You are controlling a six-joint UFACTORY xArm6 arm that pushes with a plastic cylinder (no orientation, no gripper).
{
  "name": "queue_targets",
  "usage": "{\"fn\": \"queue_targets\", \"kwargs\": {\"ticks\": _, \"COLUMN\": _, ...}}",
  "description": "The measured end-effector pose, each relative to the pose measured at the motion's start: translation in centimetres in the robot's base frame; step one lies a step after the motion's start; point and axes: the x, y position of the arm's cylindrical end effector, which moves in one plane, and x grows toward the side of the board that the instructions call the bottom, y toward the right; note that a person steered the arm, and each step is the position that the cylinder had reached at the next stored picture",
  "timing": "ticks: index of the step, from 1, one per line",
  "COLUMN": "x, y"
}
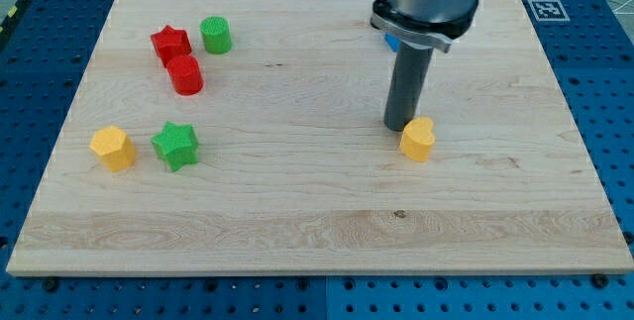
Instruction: Push yellow heart closer to the blue cube
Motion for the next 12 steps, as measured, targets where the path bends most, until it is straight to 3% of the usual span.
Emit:
{"fn": "queue_targets", "kwargs": {"ticks": 1, "x": 1.5, "y": -4.7}}
{"fn": "queue_targets", "kwargs": {"ticks": 2, "x": 5.6, "y": -4.4}}
{"fn": "queue_targets", "kwargs": {"ticks": 3, "x": 7.7, "y": 1.3}}
{"fn": "queue_targets", "kwargs": {"ticks": 4, "x": 6.6, "y": 5.6}}
{"fn": "queue_targets", "kwargs": {"ticks": 6, "x": -0.6, "y": 5.6}}
{"fn": "queue_targets", "kwargs": {"ticks": 8, "x": 7.6, "y": 6.5}}
{"fn": "queue_targets", "kwargs": {"ticks": 9, "x": 7.2, "y": 3.1}}
{"fn": "queue_targets", "kwargs": {"ticks": 11, "x": -3.5, "y": 2.4}}
{"fn": "queue_targets", "kwargs": {"ticks": 12, "x": -4.0, "y": 2.4}}
